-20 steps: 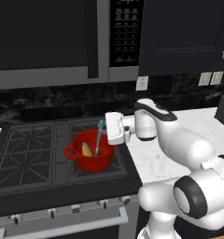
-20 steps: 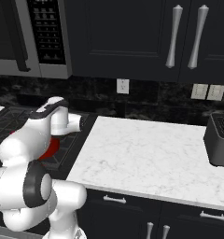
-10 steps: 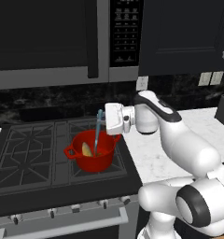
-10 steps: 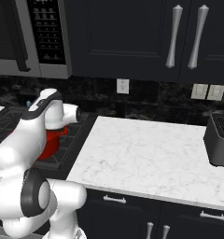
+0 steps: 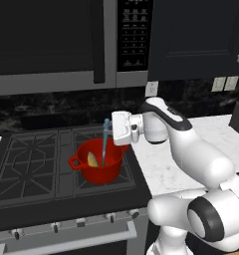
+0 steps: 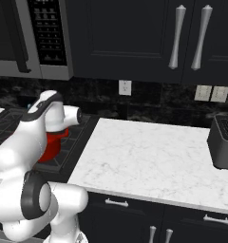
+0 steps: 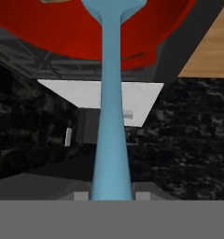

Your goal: Put the bell pepper and cucumber in the pot. Retrieve the spatula and lightly stir the vegetables in the pot.

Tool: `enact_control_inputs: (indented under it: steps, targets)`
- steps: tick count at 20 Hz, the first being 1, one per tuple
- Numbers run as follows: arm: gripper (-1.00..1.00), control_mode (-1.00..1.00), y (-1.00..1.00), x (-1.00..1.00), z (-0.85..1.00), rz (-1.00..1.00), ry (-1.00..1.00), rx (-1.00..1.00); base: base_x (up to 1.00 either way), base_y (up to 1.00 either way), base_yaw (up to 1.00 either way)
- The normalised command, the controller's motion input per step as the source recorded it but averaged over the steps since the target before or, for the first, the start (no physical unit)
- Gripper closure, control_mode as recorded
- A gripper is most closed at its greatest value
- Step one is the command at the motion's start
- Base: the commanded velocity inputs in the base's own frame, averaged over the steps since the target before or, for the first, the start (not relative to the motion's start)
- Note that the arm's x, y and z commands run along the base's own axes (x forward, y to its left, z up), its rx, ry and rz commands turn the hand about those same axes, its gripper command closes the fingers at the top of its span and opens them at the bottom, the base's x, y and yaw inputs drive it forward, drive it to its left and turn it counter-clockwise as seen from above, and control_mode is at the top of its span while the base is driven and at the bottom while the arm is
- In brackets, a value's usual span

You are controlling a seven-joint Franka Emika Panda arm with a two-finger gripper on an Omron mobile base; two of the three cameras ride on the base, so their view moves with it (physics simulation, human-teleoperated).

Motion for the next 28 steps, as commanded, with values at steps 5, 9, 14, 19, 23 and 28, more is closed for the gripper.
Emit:
enact_control_inputs:
  steps: [5,9,14,19,23,28]
  targets:
    - [1.00,-1.00,0.00,0.00,-0.37,0.00,0.00,-0.08,0.00,0.00,0.00]
    - [1.00,-1.00,0.00,0.00,-0.29,0.00,0.00,-0.08,0.00,0.00,0.00]
    - [1.00,-1.00,0.00,0.01,-0.29,0.03,0.00,-0.05,0.00,0.00,0.00]
    - [1.00,-1.00,0.00,0.00,-0.02,0.10,-0.08,-0.01,0.00,0.00,0.00]
    - [1.00,-1.00,0.00,-0.23,0.34,0.12,-0.03,0.04,0.00,0.00,0.00]
    - [1.00,-1.00,0.00,-0.16,0.15,0.05,0.02,0.03,0.00,0.00,0.00]
